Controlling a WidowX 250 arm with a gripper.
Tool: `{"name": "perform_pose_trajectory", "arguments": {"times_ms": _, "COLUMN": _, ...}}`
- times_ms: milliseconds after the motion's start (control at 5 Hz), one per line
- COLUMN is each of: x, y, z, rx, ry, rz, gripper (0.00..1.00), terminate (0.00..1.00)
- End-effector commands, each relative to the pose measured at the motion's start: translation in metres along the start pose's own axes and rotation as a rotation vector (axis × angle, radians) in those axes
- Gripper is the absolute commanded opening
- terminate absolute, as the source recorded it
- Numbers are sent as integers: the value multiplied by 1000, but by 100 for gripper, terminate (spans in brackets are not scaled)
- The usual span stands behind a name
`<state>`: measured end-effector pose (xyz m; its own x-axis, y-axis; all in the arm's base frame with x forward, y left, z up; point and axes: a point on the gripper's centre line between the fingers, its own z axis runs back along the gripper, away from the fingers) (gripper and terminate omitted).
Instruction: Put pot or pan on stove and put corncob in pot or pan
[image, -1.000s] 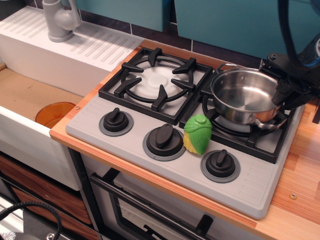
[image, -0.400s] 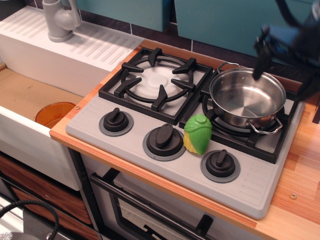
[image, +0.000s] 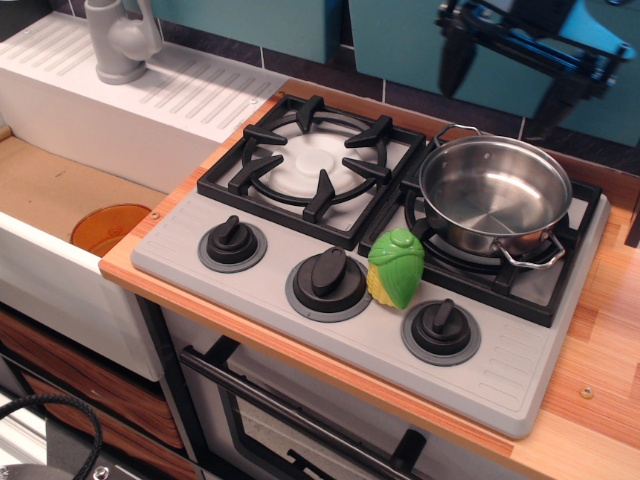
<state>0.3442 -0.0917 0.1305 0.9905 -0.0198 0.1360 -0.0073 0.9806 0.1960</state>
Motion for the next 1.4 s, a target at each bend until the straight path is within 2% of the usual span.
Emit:
{"name": "perform_pose_trajectory", "arguments": {"times_ms": 0, "x": 10, "y": 0, "z": 24, "rx": -28, "ry": -78, "rz": 9, "gripper": 100, "terminate": 0}}
{"name": "perform_pose_trajectory", "arguments": {"times_ms": 200, "x": -1, "y": 8, "z": 27, "rx": 13, "ry": -70, "rz": 31, "gripper": 100, "terminate": 0}}
{"name": "perform_pose_trajectory", "arguments": {"times_ms": 400, "x": -11, "y": 13, "z": 28, "rx": 29, "ry": -65, "rz": 43, "gripper": 100, "terminate": 0}}
{"name": "perform_pose_trajectory", "arguments": {"times_ms": 600, "x": -20, "y": 19, "z": 22, "rx": 29, "ry": -84, "rz": 41, "gripper": 100, "terminate": 0}}
{"name": "perform_pose_trajectory", "arguments": {"times_ms": 1200, "x": -50, "y": 19, "z": -17, "rx": 28, "ry": -153, "rz": 50, "gripper": 100, "terminate": 0}}
